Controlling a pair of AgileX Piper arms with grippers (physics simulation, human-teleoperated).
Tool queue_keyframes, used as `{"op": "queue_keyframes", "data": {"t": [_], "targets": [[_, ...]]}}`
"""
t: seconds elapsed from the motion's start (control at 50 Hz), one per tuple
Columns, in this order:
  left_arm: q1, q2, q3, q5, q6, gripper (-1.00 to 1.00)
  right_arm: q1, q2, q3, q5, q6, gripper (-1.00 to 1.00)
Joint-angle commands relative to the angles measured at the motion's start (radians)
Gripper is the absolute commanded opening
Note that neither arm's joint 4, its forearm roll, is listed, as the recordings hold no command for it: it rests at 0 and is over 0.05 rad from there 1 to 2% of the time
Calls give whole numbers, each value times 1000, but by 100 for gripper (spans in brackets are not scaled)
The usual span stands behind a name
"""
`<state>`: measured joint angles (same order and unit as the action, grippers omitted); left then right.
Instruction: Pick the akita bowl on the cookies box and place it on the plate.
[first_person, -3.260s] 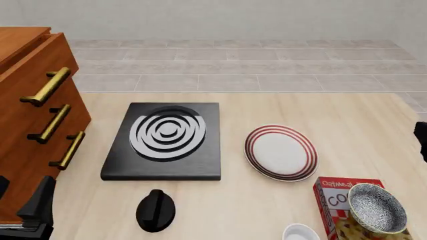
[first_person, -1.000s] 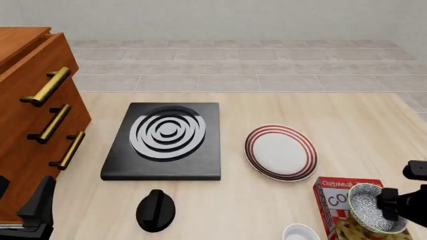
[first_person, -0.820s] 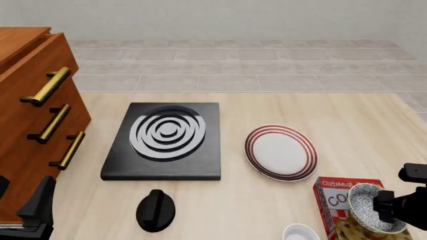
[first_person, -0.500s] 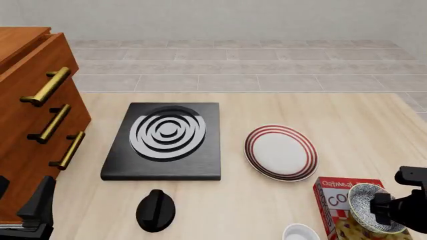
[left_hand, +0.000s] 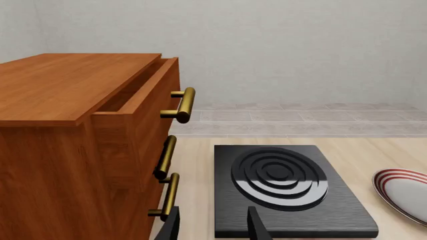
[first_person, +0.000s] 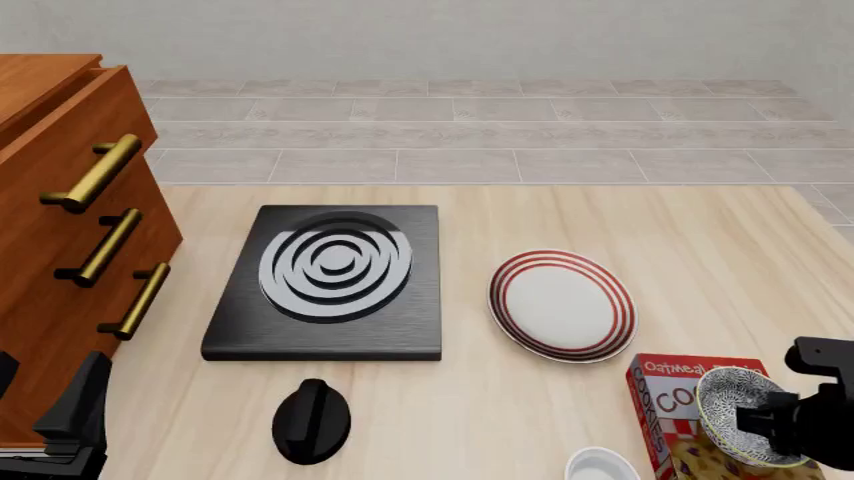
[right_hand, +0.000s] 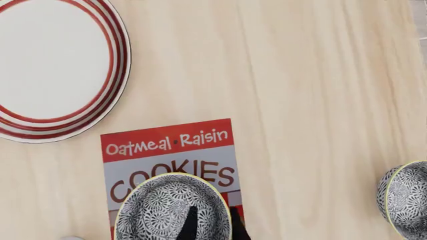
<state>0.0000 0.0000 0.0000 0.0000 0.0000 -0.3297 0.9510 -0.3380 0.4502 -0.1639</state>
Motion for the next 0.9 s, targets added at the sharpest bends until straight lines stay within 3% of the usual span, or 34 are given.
{"op": "queue_keyframes", "data": {"t": [0.02,0.1,0.4,0.68,0.9], "targets": [[0,0,0,0,0,100,-19,-30,-22,20,1,-100],[0,0,0,0,0,100,-38,-29,-32,22,-25,-100],[0,0,0,0,0,100,-22,-56,-43,38,-23,-100],[0,0,0,0,0,100,83,-180,-172,178,42,-100],[0,0,0,0,0,100,137,-187,-286,225,86,-100]]}}
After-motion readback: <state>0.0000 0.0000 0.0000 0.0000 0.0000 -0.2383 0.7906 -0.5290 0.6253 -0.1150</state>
